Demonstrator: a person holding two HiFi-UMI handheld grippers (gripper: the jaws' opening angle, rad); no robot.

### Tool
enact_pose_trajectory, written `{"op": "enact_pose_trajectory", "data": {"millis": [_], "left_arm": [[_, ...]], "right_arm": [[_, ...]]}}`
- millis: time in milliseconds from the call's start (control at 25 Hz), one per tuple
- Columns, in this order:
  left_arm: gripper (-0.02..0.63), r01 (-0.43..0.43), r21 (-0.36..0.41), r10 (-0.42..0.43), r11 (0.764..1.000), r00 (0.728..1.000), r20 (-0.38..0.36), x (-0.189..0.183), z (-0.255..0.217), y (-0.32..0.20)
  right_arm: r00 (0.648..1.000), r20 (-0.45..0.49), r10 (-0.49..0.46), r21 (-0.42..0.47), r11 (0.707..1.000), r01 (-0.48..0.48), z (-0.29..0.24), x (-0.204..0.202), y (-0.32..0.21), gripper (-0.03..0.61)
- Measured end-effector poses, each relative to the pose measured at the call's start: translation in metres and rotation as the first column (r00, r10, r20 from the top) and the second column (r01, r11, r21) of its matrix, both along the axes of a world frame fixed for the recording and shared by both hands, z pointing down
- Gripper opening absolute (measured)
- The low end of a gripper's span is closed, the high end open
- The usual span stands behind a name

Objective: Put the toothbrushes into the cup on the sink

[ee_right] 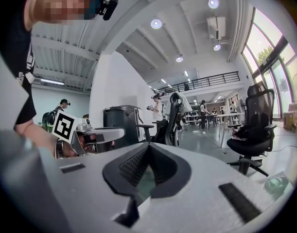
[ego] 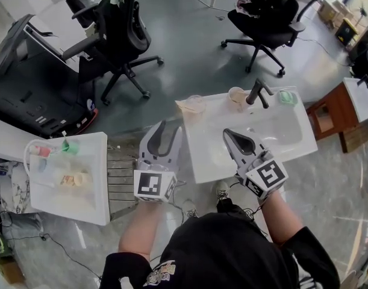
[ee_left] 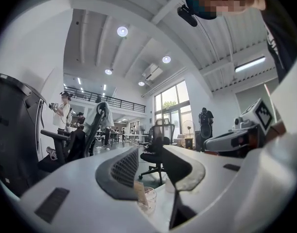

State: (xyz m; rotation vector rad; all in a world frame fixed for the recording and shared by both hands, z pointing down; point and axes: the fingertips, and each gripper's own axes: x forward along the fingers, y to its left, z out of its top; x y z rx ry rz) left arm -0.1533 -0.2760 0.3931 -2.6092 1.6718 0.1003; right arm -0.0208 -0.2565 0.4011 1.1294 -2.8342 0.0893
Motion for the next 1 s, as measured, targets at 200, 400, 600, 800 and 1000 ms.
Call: {"op": "enact_pose_trajectory", "data": {"millis": [200,400,600,800,1000], "left_arm": [[0.046,-0.05,-0.01,0.05,0.999,0.999,-0.019,-0.013,-0.015,0.042],[0.009,-0.102,-0.068,0.104,0.992,0.994,0.023,-0.022,-0.002,0.072],[0.006,-0.155,-0.124,0.158,0.98,0.987,0.013,-0.02,0.017,0.103],[0.005,-0.18,-0.145,0.184,0.973,0.983,0.014,-0.008,0.022,0.13],[0.006,-0.201,-0.144,0.205,0.969,0.979,0.012,0.021,0.018,0.157]], "right_arm": [[0.999,0.009,0.045,0.006,0.999,-0.046,-0.005,-0.017,0.03,0.006],[0.995,0.02,0.101,0.009,0.995,-0.101,-0.01,-0.03,0.06,0.006],[0.991,0.024,0.131,0.001,0.991,-0.131,-0.009,-0.034,0.087,0.006],[0.988,0.032,0.153,0.016,0.988,-0.154,-0.015,-0.021,0.107,0.006],[0.986,0.044,0.16,0.029,0.987,-0.161,-0.018,0.004,0.134,0.006]]}}
